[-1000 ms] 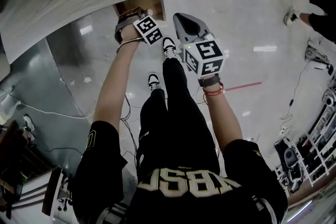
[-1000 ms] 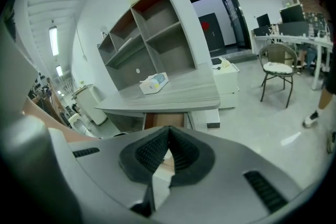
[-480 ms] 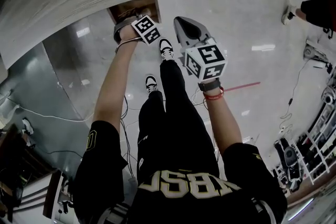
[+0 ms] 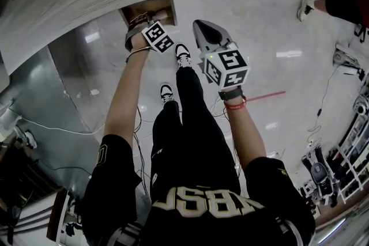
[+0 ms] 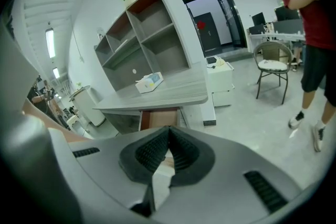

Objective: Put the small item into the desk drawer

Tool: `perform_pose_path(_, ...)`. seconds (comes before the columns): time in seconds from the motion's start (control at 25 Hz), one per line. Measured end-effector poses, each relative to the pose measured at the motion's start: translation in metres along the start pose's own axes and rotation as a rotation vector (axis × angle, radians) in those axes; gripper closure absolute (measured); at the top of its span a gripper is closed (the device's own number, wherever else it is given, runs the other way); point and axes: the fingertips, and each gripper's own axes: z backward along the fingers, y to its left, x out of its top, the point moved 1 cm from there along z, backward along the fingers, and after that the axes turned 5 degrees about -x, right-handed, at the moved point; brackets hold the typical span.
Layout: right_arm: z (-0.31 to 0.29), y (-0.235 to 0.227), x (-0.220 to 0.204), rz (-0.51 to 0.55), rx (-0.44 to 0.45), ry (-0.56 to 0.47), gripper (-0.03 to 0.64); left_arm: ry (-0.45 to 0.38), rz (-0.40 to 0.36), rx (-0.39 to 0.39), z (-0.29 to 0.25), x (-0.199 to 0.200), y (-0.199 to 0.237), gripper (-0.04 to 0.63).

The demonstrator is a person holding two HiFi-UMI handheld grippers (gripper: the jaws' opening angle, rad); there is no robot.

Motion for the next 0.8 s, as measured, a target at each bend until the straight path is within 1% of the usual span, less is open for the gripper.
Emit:
perform_pose_path(0.16,0.006,-0.001,0.002,0.007,-0.014,-0.005,0.611,-0.046,0.053,0.012,0.016,0.003,0.002,0.426)
perform_pose_path(0.36,0.021,0.006,0.011,0.019,-0.024,-0.018,0.611,-0.121,0.163,0.046,0.053,0.005,0.008,0.426)
perform_pose_path(0.6,0.035,0.025,0.029,0.036,-0.019,-0.058,0.611,-0.221,0.293,0.118,0.111,0.003,0.026,0.437)
perform_pose_path(0.8,0.057,0.047,0.036,0.042,-0.02,-0.071,0.611,-0.314,0.403,0.148,0.171,-0.001,0.026,0.446)
